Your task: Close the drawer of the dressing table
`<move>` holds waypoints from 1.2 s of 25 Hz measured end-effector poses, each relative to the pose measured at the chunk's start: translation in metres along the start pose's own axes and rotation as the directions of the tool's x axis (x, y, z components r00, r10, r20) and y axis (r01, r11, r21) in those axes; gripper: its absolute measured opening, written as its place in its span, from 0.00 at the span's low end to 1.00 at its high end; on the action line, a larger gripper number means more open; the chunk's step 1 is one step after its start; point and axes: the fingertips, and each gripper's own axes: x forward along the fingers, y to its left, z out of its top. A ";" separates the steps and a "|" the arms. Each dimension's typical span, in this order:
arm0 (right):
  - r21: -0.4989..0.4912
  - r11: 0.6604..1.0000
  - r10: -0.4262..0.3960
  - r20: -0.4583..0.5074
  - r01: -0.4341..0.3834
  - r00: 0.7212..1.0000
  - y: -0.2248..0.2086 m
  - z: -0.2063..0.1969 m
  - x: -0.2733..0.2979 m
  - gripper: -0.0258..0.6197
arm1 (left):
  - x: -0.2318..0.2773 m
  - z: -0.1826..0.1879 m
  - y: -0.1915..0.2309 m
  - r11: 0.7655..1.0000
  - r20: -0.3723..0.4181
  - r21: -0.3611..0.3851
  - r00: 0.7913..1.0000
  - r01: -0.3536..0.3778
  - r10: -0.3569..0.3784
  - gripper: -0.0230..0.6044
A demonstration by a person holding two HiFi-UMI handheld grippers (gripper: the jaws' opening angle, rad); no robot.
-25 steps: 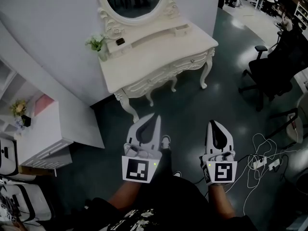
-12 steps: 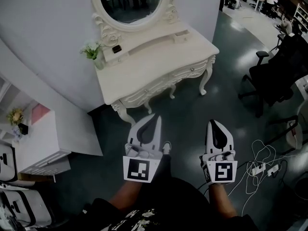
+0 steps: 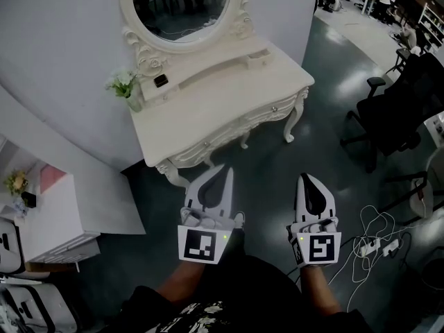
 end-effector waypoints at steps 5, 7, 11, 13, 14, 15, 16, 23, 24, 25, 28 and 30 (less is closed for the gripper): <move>-0.007 1.000 -0.008 -0.002 0.008 1.000 -0.005 0.002 0.033 0.04 | 0.027 -0.001 0.020 1.000 0.001 0.002 1.000 0.007 -0.007 0.04; -0.014 1.000 -0.008 -0.004 0.008 1.000 -0.006 0.004 0.045 0.04 | 0.037 -0.001 0.028 1.000 0.000 0.006 1.000 0.014 -0.014 0.04; -0.014 1.000 -0.013 -0.008 0.012 1.000 -0.009 0.004 0.074 0.04 | 0.062 -0.003 0.048 1.000 0.005 -0.001 1.000 0.021 -0.021 0.04; -0.015 1.000 -0.019 -0.013 0.018 1.000 -0.011 0.001 0.088 0.04 | 0.074 -0.007 0.056 1.000 0.006 -0.007 1.000 0.028 -0.028 0.04; -0.021 1.000 -0.019 -0.010 0.019 1.000 -0.012 0.000 0.095 0.04 | 0.080 -0.009 0.060 0.999 0.006 -0.012 0.999 0.031 -0.031 0.04; -0.030 0.999 -0.020 -0.007 0.019 1.000 -0.014 0.000 0.101 0.04 | 0.086 -0.011 0.063 0.999 0.006 -0.017 0.999 0.034 -0.034 0.04; -0.036 0.999 -0.020 -0.006 0.020 1.000 -0.015 -0.001 0.107 0.04 | 0.092 -0.013 0.067 0.999 0.006 -0.021 0.999 0.037 -0.037 0.04; -0.039 0.998 -0.058 0.016 0.058 0.998 -0.023 0.001 0.141 0.04 | 0.128 -0.021 0.089 0.997 0.009 -0.025 0.998 0.066 -0.066 0.04; -0.041 0.997 -0.066 0.028 0.068 0.997 -0.024 0.003 0.145 0.04 | 0.132 -0.023 0.092 0.997 0.007 -0.030 0.998 0.069 -0.069 0.04; -0.043 0.996 -0.073 0.037 0.075 0.997 -0.025 0.005 0.147 0.04 | 0.136 -0.024 0.094 0.997 0.006 -0.033 0.997 0.071 -0.071 0.04; -0.039 0.995 -0.092 0.039 0.093 0.995 -0.029 0.004 0.154 0.04 | 0.147 -0.026 0.100 0.996 0.002 -0.029 0.997 0.080 -0.080 0.04; -0.035 0.994 -0.101 0.028 0.102 0.995 -0.030 0.000 0.158 0.04 | 0.152 -0.028 0.103 0.996 0.002 -0.032 0.996 0.086 -0.086 0.04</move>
